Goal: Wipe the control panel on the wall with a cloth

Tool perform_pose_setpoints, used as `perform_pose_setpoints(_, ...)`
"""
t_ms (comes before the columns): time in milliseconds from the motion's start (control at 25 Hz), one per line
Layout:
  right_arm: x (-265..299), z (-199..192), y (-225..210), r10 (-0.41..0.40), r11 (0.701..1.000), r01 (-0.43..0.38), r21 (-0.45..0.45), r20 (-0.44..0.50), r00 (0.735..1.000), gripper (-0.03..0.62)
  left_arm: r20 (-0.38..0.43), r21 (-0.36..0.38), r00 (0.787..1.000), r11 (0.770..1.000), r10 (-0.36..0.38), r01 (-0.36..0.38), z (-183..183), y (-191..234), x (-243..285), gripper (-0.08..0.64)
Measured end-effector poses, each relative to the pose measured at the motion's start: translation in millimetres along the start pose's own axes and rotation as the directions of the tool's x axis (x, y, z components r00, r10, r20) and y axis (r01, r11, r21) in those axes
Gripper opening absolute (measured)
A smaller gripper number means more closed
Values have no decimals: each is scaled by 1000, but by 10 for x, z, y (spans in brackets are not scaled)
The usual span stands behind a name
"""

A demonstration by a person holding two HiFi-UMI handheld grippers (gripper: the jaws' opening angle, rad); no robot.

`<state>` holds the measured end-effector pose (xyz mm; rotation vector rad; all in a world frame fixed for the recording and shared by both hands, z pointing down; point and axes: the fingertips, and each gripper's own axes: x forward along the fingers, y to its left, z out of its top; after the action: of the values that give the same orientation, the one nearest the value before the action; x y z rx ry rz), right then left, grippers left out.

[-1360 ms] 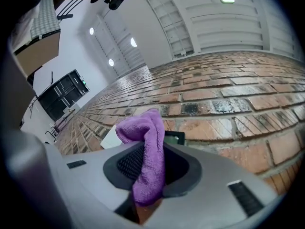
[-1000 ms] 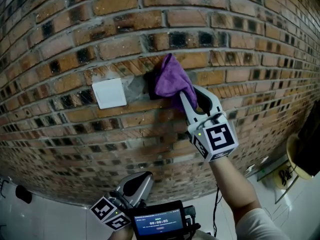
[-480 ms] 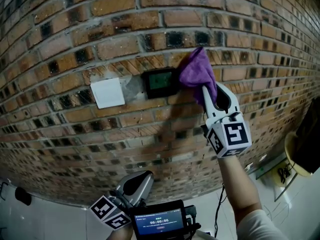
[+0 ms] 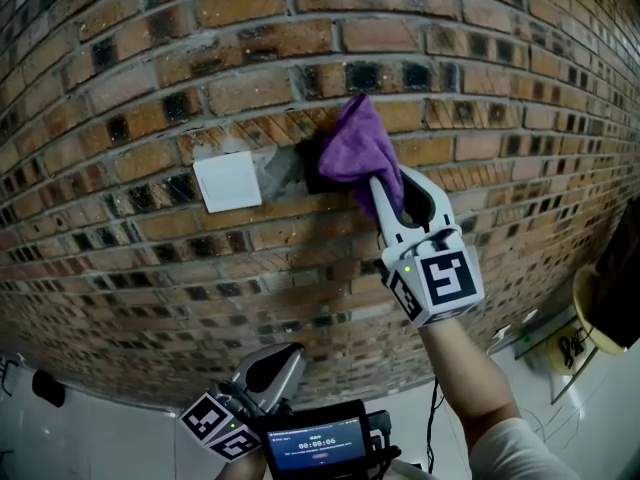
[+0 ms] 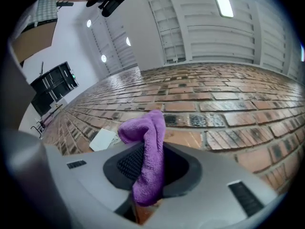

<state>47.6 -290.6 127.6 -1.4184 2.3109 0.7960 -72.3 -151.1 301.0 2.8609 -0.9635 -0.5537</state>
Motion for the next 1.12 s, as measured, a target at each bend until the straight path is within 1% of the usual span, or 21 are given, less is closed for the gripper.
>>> perform_pose_setpoints(120, 144, 47, 395, 84, 996, -84, 6, 16, 996, 103, 12, 6, 999, 1000, 30, -30, 26, 74, -106, -12)
perform_pose_setpoints(280, 319, 56, 899, 186, 982, -186, 26, 27, 982, 103, 21, 9, 998, 998, 57, -57, 58, 123, -217, -12)
perform_pose_setpoints(440, 455, 18, 1282, 259, 965, -260, 48, 23, 966, 103, 30, 13, 997, 997, 71, -71, 109, 133, -274, -12)
perform_pose_setpoints(520, 494, -23, 1398, 289, 956, -289, 55, 6, 957, 103, 33, 18, 997, 997, 76, -77, 120, 134, -300, -12)
perform_pose_setpoints(600, 511, -97, 1401, 294, 955, -293, 48, -14, 956, 103, 34, 21, 996, 996, 80, -81, 124, 137, -319, -12)
perform_pose_setpoints(800, 499, -188, 1140, 240, 970, -239, 55, -27, 970, 103, 36, 19, 996, 997, 80, -81, 128, 139, -319, -12)
perform_pose_setpoints(1120, 363, -206, 764, 182, 983, -181, 44, -40, 982, 103, 21, 12, 999, 999, 36, -36, 62, 53, -151, -12)
